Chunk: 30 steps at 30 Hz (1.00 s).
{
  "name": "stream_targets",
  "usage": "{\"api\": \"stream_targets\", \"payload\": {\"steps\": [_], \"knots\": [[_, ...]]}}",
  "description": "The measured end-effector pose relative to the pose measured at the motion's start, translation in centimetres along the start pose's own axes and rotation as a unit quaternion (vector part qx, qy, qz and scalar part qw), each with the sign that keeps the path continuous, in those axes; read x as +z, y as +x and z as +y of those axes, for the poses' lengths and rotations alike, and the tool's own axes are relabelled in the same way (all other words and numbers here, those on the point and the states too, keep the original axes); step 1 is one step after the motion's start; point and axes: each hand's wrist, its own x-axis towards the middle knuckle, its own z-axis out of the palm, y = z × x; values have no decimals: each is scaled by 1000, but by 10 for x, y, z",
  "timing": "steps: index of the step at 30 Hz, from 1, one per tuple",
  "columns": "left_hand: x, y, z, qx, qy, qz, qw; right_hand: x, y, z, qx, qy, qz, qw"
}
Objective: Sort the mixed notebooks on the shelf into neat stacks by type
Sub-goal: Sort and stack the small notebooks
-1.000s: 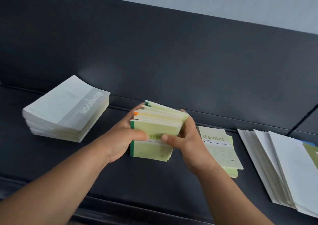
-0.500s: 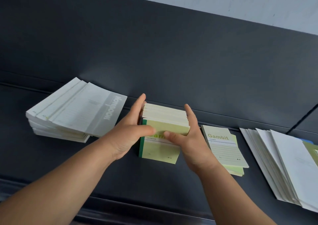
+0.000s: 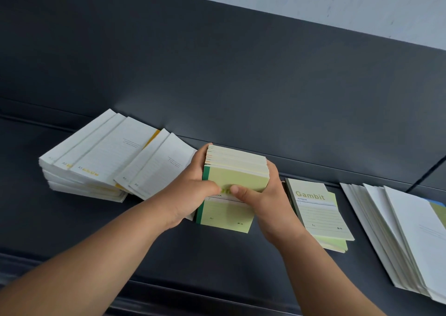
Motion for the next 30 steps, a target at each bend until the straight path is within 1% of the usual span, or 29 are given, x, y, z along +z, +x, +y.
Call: {"api": "stream_targets", "payload": {"steps": [7, 9, 11, 12, 13, 14, 15, 16, 17, 18, 21, 25, 26, 29, 30], "knots": [[-13, 1, 1, -4, 53, -13, 999, -1, 1, -1, 8, -4, -8, 1000], [-25, 2, 0, -7, 108, 22, 994, -2, 1, -2, 8, -1, -11, 1000], [-39, 4, -1, -23, 202, 89, 975, -1, 1, -3, 10, 11, -14, 1000], [-46, 4, -2, -26, 277, 127, 952, 0, 1, -3, 10, 21, -14, 1000], [-53, 5, -3, -29, 370, 164, 914, 2, 2, -4, 10, 31, -14, 999], [-61, 7, -6, -38, 460, 192, 866, 4, 2, -4, 10, 42, -14, 999], [-69, 8, -11, -62, 527, 209, 821, 6, 2, -4, 9, 52, -15, 999], [-76, 8, -15, -97, 561, 219, 792, 9, 3, -5, 7, 58, -16, 998], [-81, 7, -18, -126, 570, 229, 779, 11, 4, -5, 7, 60, -17, 998], [-85, 6, -21, -139, 569, 240, 774, 13, 4, -5, 7, 60, -17, 998], [-89, 2, -21, -125, 570, 260, 769, 19, 7, -5, 4, 60, -15, 998], [-86, 3, -20, -96, 550, 266, 785, 25, 9, -5, 1, 59, -17, 998], [-87, 3, -20, -83, 531, 273, 798, 26, 9, -5, 1, 58, -19, 998], [-88, -3, -19, -28, 426, 283, 859, 29, 10, -6, 1, 54, -21, 998], [-88, -4, -19, -11, 400, 282, 872, 30, 10, -6, 1, 55, -20, 998]]}}
